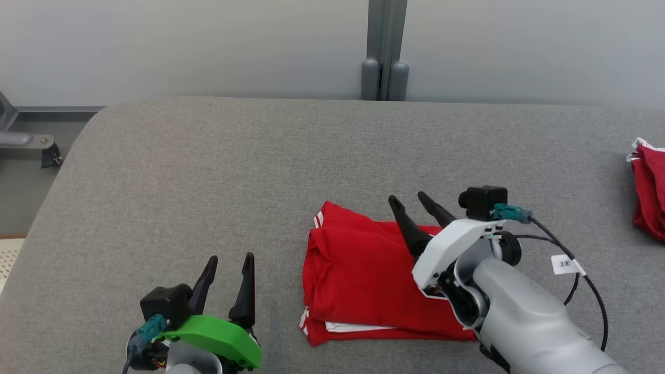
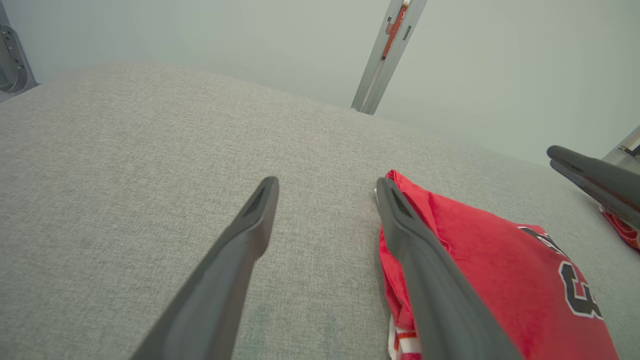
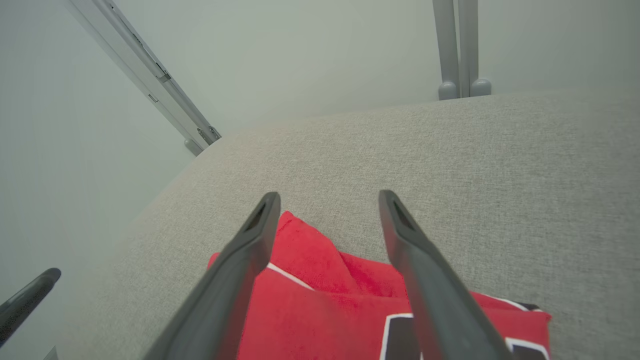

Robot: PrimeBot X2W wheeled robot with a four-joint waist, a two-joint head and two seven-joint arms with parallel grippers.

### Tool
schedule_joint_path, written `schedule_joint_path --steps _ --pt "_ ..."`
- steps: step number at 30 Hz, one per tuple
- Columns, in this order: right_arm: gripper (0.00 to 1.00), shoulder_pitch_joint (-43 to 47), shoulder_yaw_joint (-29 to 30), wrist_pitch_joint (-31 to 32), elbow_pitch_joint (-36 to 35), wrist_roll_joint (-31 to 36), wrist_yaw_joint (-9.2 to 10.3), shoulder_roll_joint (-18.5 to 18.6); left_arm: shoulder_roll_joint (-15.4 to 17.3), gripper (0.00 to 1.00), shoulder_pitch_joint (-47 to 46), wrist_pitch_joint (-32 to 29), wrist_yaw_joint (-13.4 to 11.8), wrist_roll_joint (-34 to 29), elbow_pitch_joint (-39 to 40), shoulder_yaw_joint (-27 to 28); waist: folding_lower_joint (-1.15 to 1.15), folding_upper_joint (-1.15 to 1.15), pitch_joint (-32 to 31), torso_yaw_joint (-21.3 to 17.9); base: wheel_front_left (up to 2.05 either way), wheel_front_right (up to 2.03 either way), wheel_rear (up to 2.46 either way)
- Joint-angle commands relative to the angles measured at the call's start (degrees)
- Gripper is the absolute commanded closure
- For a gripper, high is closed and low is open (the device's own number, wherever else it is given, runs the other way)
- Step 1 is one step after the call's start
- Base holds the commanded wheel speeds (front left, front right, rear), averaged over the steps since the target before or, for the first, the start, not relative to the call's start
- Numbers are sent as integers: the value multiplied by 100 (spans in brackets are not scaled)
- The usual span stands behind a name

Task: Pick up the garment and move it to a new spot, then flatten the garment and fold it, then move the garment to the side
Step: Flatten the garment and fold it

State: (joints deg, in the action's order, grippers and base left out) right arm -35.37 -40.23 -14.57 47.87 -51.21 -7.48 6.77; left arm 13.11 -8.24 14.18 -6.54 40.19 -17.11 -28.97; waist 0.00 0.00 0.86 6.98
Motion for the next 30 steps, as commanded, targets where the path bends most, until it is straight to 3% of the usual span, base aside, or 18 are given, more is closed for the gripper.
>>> schedule_joint_path --steps 1,2,3,6,20,30 --pt "0 127 -82 -28 0 118 1 -68 -22 0 -112 22 31 -44 -22 -4 0 0 34 9 0 0 0" --pt "3 154 -128 -30 -14 171 0 -91 -27 0 -129 24 44 -50 -26 -10 0 0 51 24 0 0 0" --pt "39 180 -191 -32 -36 231 1 -125 -31 0 -147 26 46 -56 -28 -21 0 0 74 52 0 0 0" --pt "100 272 -384 -5 -8 372 1 -201 -38 0 -191 31 48 -53 -44 -29 0 0 119 171 0 0 0" --pt "100 248 -1069 266 534 414 1 -373 -122 0 -335 52 127 -69 -163 -78 0 0 242 1013 0 0 0" --pt "100 -62 -1442 116 440 185 1 -380 -177 0 -362 73 152 -81 -244 -38 0 0 285 1083 0 0 0"
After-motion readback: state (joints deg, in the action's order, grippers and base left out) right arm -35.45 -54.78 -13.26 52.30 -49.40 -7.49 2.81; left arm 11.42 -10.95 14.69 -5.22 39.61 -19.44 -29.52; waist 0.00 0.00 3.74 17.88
